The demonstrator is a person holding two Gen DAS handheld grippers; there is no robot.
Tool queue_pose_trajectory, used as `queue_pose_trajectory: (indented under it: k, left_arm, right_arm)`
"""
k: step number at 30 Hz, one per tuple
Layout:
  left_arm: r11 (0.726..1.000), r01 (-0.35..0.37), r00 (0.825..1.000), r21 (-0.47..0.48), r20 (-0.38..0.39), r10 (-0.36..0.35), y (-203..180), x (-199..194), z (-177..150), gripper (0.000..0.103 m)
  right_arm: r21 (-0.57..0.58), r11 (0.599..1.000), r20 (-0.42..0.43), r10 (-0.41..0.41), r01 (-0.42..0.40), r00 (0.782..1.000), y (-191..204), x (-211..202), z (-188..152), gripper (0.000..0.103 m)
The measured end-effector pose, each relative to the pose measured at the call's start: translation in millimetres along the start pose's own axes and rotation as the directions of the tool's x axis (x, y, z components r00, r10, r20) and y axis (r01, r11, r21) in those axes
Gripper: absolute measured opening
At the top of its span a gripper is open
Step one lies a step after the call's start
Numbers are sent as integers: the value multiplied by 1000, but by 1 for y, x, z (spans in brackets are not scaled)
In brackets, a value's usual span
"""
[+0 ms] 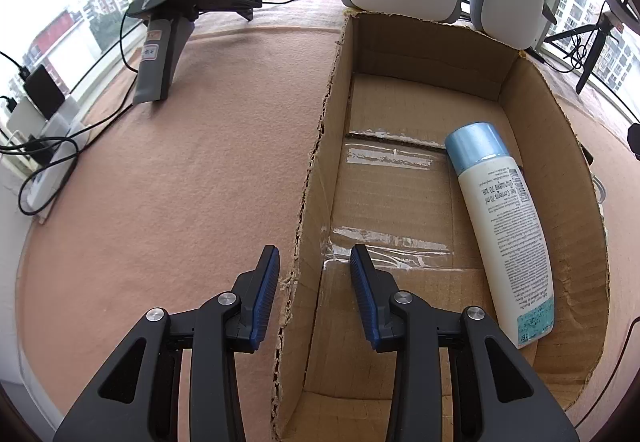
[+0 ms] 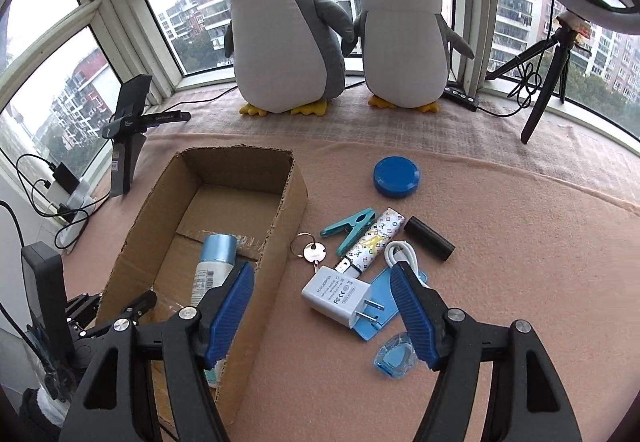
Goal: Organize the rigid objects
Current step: 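Move the right tool to the white USB cable and grasp it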
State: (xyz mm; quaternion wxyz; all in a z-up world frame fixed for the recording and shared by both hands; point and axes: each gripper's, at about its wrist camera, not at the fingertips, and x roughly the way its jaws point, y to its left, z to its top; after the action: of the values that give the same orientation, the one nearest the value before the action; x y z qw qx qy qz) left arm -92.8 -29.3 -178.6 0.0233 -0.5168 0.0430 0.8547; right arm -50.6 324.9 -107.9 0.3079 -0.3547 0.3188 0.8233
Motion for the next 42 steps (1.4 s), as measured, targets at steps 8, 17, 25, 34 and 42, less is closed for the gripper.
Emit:
queue_pose_trajectory:
  k: [8,17,25,34,42]
  left_arm:
    - [1000,-2,1000,2,0,2,0,0,-1,36]
    - [1000,-4,1000,2,-2,4,0,0,0,35]
    - [1000,-4,1000,-1,-2,4,1,1,0,36]
    - [1000,-3,1000,-2,-3,3,1,1,0,36]
    - [1000,-3,1000,-2,-4,3,2,1,0,36]
  right_arm:
    - [-14,999,-71,-42,41,997,-52,12,0,65]
    - [-37,999,-152,-41,36,988,-72,40,-2,46]
    - [-90,995,-202,-56,39,978,-65,64,-3,45]
    - [-98,994,-243,-67,45,968,-65,81,-2,34]
    - [-73,997,-247,-42,24,968,-66,82,-1,21]
